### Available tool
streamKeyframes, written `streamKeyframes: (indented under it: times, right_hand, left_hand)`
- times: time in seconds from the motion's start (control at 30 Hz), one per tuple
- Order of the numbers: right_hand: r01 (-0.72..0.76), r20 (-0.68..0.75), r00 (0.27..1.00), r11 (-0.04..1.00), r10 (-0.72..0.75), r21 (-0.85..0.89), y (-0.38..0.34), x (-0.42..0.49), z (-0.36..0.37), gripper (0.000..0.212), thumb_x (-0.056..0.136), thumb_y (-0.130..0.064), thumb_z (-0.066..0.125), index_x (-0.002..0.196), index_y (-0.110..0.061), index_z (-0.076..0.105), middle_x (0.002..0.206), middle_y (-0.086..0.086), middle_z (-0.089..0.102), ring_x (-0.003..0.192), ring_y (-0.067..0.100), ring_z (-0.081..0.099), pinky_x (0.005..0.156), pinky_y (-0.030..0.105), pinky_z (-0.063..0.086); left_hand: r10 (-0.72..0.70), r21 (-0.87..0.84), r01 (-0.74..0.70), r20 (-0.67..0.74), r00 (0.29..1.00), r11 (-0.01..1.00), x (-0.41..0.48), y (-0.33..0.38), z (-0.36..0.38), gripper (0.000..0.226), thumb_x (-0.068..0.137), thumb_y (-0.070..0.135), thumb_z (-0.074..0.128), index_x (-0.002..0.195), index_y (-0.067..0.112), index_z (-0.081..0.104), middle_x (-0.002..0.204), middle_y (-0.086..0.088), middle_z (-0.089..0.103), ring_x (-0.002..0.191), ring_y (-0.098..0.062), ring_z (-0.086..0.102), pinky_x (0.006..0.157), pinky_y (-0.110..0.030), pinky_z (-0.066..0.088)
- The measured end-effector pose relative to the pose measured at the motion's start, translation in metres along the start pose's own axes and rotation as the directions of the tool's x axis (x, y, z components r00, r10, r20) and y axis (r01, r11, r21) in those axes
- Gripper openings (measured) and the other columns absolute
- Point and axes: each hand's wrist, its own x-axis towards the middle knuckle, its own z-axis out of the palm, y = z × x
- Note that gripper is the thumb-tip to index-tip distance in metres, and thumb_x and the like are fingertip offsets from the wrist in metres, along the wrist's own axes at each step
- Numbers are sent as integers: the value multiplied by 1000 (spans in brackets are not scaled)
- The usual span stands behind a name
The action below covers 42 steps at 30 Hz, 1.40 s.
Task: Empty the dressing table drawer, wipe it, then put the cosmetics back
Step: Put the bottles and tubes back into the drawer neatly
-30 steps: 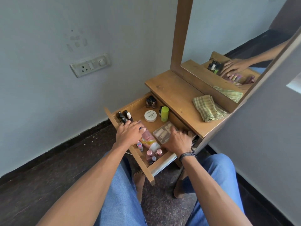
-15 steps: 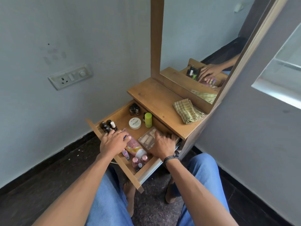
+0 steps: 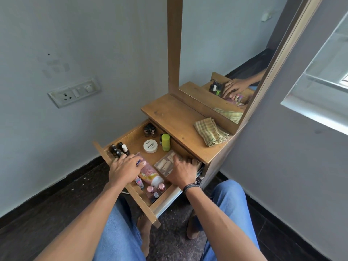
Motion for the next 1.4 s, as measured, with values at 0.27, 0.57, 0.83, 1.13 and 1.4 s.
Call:
streamKeyframes:
  times: [0.27, 0.57, 0.83, 1.13, 1.4]
  right_hand:
    - [12, 15, 1000, 1000, -12, 7, 0, 1, 0, 63, 85, -46, 63, 139, -21, 41, 116, 9, 70, 108, 28, 66, 103, 43, 37]
    - [11, 43, 999, 1000, -10, -20, 1, 1, 2, 63, 84, -49, 65, 134, -22, 40, 116, 7, 70, 104, 26, 67, 102, 42, 35]
    - [-27, 18, 999, 999, 28, -45, -5, -2, 4, 61, 85, -51, 64, 131, -15, 45, 128, 11, 60, 118, 28, 58, 107, 44, 34]
    - [133, -153, 983, 969, -101, 210, -7, 3, -18, 50, 87, -35, 73, 128, -13, 56, 126, 8, 46, 111, 28, 54, 89, 42, 55]
    - [230, -318, 932, 962, -175, 145, -25, 39, -47, 33, 94, -2, 61, 126, -1, 59, 121, 17, 55, 88, 37, 65, 63, 41, 58]
  left_hand:
    - [-5, -11, 4, -12, 1000, 1000, -2, 0, 0, 46, 102, 60, 36, 137, 38, 56, 139, 14, 57, 133, -17, 44, 105, -42, 33]
    - [-6, -29, 6, -6, 1000, 1000, -2, 0, 1, 46, 101, 60, 37, 135, 37, 57, 139, 13, 57, 130, -18, 45, 103, -43, 32]
    - [-16, -60, 15, -4, 1000, 998, -2, 0, 1, 46, 102, 58, 38, 136, 34, 58, 143, 10, 55, 138, -21, 40, 109, -45, 28]
    - [-10, -53, 7, -44, 999, 999, 0, -1, 4, 46, 100, 59, 42, 133, 32, 60, 140, 9, 58, 134, -20, 44, 106, -44, 31]
    - [3, -9, -3, -28, 1000, 1000, -3, 0, 0, 58, 91, 58, 59, 140, 27, 56, 142, 7, 57, 134, -22, 44, 106, -42, 32]
